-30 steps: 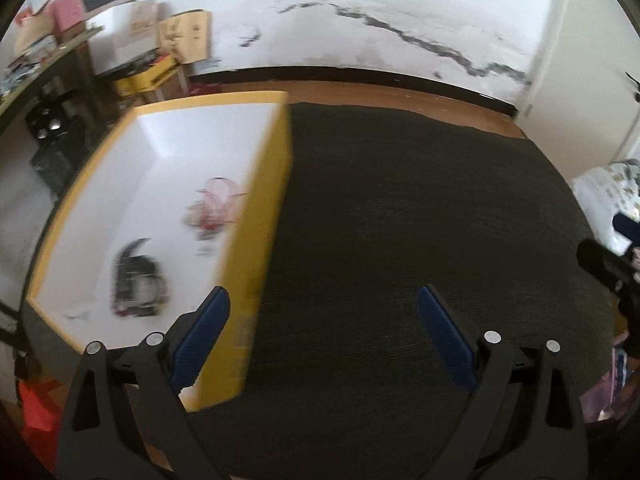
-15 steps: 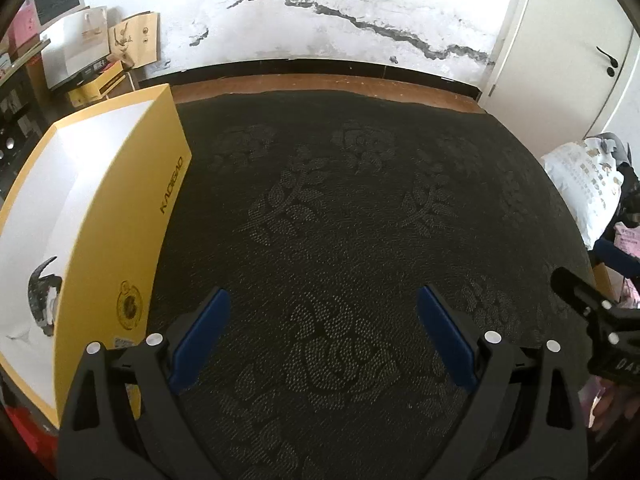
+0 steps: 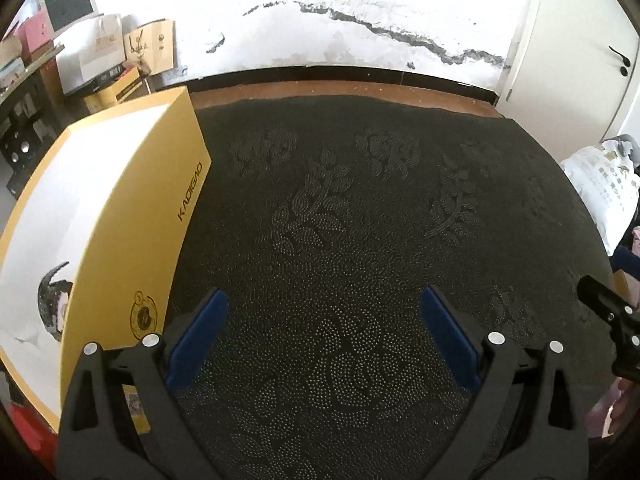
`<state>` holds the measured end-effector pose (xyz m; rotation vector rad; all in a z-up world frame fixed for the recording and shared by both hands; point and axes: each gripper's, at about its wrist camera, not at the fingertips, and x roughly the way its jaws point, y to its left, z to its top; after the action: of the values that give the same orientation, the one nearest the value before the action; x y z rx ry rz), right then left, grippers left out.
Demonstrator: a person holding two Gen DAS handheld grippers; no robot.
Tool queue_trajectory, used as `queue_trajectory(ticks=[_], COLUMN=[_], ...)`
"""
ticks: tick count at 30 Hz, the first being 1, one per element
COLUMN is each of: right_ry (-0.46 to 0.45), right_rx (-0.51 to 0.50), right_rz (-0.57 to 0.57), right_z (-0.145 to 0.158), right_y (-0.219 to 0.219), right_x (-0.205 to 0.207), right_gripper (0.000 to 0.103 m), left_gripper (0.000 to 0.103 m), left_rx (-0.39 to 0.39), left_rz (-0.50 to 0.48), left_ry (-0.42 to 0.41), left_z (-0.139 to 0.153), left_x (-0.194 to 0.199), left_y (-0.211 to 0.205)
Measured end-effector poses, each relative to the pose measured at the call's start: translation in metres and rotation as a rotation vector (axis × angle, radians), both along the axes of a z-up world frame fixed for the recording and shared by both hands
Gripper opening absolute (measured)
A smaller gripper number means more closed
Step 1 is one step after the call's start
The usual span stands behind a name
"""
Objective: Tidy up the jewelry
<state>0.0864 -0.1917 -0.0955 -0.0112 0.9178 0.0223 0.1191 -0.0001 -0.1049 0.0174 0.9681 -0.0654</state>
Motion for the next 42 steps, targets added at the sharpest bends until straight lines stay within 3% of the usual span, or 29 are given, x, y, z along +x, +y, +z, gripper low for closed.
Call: queue_trajectory(ticks=[42], right_ry=[0.016], right_rx=[-0.002], right_rz=[-0.004], right_z=[-0.004], right_y=[-0.0017], right_x=[0.0023], right_gripper=[0.096], left_gripper=[0.095], left_rx=[-0.003], left_rz=[-0.01], left_ry=[-0.012], left_z=[0.0012], left_x=[-0.0008], left_y=[0.0])
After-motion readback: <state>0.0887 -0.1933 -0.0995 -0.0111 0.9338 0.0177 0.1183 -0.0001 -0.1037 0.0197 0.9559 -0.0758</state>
